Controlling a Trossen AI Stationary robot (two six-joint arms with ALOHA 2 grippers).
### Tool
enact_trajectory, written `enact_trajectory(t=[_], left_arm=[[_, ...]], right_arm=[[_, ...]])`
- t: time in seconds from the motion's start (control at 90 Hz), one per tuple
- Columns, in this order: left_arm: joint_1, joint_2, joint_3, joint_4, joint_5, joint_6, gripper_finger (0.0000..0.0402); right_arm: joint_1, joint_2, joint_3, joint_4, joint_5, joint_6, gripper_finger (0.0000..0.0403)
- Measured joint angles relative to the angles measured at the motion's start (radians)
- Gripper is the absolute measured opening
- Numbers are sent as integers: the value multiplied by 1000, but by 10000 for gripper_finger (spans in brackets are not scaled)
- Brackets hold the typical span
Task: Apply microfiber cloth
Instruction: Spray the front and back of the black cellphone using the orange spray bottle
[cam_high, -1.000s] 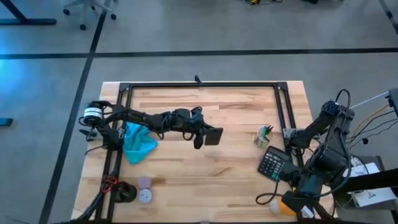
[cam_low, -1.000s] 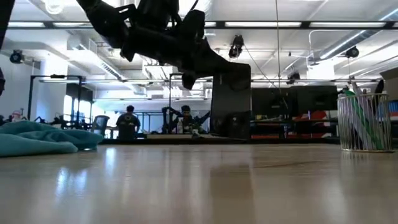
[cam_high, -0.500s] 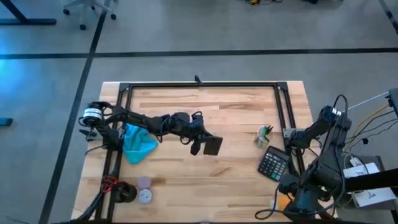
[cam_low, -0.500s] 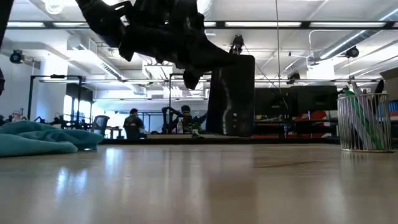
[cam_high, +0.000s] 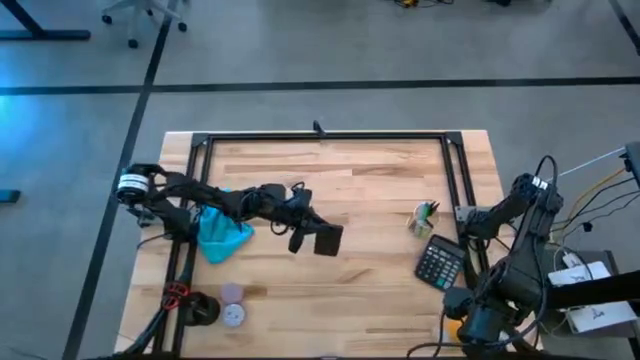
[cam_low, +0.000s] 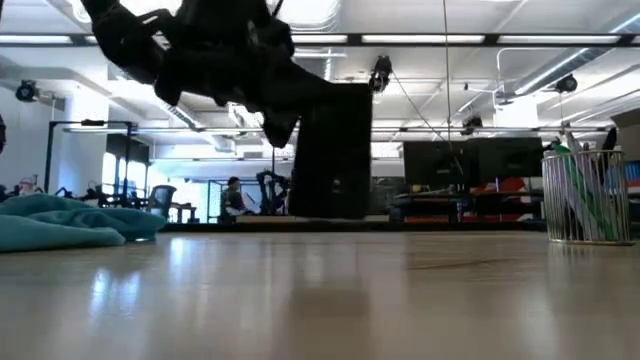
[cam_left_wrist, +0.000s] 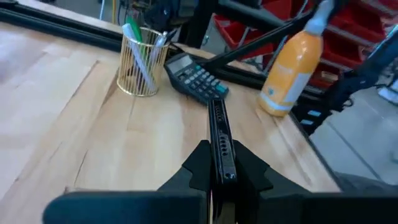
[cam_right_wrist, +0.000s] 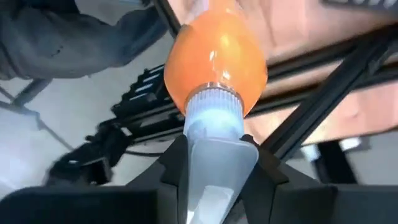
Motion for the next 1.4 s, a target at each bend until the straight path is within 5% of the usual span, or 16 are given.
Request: enact_trajectory(t=[0.333, 0.744, 1.011, 1.222, 1.4], left_arm=[[28, -116, -26, -153, 122, -28, 12], [96, -153, 13, -248, 233, -10, 12], [112, -183, 13, -302, 443, 127, 12], [130, -177, 25, -303, 389, 73, 12], [150, -157, 78, -314, 378, 76, 12]], right_arm=[[-205, 0, 24, -72, 108, -742, 77], [-377, 2, 97, -74, 578, -1869, 77], [-456, 23, 97, -32, 604, -2403, 77], [-455, 23, 98, 83, 595, -2604, 77], [-454, 24, 94, 99, 475, -2802, 77]])
